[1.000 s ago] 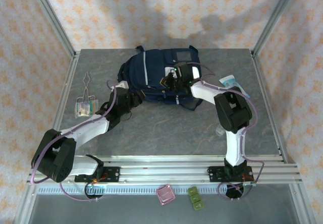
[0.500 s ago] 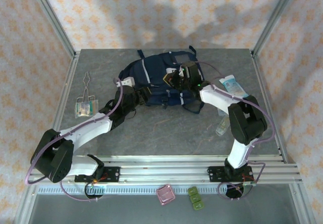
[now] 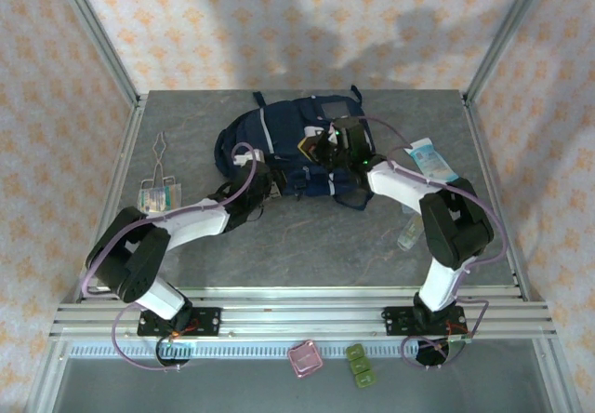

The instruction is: Pack the student bag

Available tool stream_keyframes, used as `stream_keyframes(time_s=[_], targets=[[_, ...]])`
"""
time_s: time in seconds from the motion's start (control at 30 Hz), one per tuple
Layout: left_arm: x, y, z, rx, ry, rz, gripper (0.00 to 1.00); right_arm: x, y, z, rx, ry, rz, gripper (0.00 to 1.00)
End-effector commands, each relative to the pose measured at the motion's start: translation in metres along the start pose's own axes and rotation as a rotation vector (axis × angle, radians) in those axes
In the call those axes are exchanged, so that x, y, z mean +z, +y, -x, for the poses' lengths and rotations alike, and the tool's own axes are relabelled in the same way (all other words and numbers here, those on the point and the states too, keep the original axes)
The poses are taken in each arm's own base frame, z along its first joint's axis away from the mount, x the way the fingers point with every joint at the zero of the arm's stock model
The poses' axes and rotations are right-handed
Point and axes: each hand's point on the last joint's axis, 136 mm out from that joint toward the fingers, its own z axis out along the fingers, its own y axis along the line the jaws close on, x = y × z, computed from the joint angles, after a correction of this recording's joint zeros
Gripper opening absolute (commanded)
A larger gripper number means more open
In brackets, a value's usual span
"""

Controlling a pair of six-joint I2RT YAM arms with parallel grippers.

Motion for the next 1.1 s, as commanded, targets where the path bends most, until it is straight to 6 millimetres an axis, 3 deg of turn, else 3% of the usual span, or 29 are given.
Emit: stream_keyframes(time_s=[0.0,0.1,0.2,0.37,0.43,0.53,0.83,0.97,1.07], targets=[[0.005,0.023,-0.007,0.006,-0.001,0.101,0.44,-0.046,0.113,0.014,-0.129,-0.081,0.343,0.0],[0.007,0.034,-0.012,-0.009,0.018,0.124,0.41,-0.046,0.112,0.014,-0.135,-0.084,0.344,0.0],[0.002,0.029,-0.012,-0.015,0.044,0.103,0.39,-0.043,0.112,0.013,-0.132,-0.076,0.348,0.0],[-0.038,-0.029,0.026,-0.037,-0.078,-0.116,0.44,-0.038,0.108,0.012,-0.129,-0.064,0.34,0.0],[-0.046,-0.041,0.04,-0.045,-0.103,-0.146,0.49,-0.037,0.108,0.01,-0.128,-0.062,0.344,0.0],[-0.043,-0.049,0.049,-0.036,-0.098,-0.123,0.54,-0.036,0.109,0.008,-0.132,-0.061,0.346,0.0],[-0.017,-0.042,0.047,0.011,-0.115,0.04,0.59,-0.035,0.112,0.0,-0.145,-0.044,0.354,0.0],[-0.009,-0.029,0.043,0.087,-0.125,0.199,0.54,-0.035,0.113,-0.001,-0.142,-0.044,0.365,0.0],[-0.007,-0.012,0.038,0.102,-0.12,0.289,0.43,-0.039,0.115,0.0,-0.149,-0.057,0.369,0.0]])
